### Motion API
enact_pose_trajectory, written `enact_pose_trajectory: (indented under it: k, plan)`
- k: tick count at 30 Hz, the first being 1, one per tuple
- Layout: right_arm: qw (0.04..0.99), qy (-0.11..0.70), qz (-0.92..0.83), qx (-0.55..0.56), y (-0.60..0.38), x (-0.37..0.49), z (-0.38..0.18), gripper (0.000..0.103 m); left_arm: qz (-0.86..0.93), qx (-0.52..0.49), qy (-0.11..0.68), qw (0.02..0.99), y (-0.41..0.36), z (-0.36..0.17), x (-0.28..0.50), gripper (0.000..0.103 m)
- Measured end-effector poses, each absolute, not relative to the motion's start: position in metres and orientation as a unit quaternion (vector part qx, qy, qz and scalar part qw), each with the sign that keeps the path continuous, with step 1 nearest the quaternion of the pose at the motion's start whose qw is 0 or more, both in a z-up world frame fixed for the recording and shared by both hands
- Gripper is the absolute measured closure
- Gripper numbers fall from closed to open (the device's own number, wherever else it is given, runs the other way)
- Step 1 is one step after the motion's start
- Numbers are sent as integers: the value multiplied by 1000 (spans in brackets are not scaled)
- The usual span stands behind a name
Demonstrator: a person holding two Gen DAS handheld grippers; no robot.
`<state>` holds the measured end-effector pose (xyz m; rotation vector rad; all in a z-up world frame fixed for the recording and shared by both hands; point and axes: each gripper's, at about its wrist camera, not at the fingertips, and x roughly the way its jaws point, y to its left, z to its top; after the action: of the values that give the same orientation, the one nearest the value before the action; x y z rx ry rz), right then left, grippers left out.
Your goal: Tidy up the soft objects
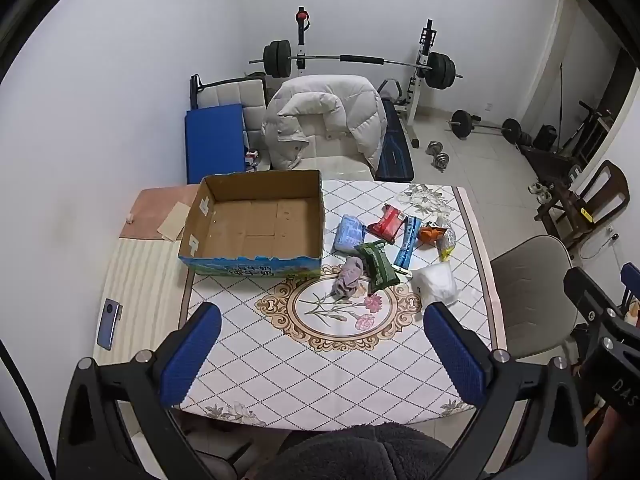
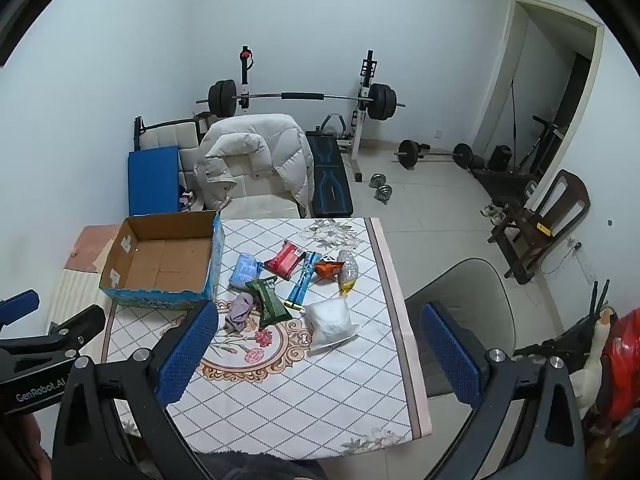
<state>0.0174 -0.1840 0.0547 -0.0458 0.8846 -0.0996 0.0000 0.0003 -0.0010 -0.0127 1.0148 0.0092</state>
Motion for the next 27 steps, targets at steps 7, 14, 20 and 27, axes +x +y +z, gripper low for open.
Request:
enact_pose_trajectory:
  k: [7,14,20,27]
  plan:
    - [906,419,-48,-22,-186,15,54,0,1,-14,488,873,4,-4,-4,0]
    - [902,429,-42,-21,-187,15,52,0,7,-11,494,870,1,-4,-3,0]
    - [900,433,-42,-21,-190,19,50,0,7,-12,494,869,-3,-6,-1,0]
    - [902,430,-43,-19,-193,14,43,0,4,-13,489,872,-4,0,4,0]
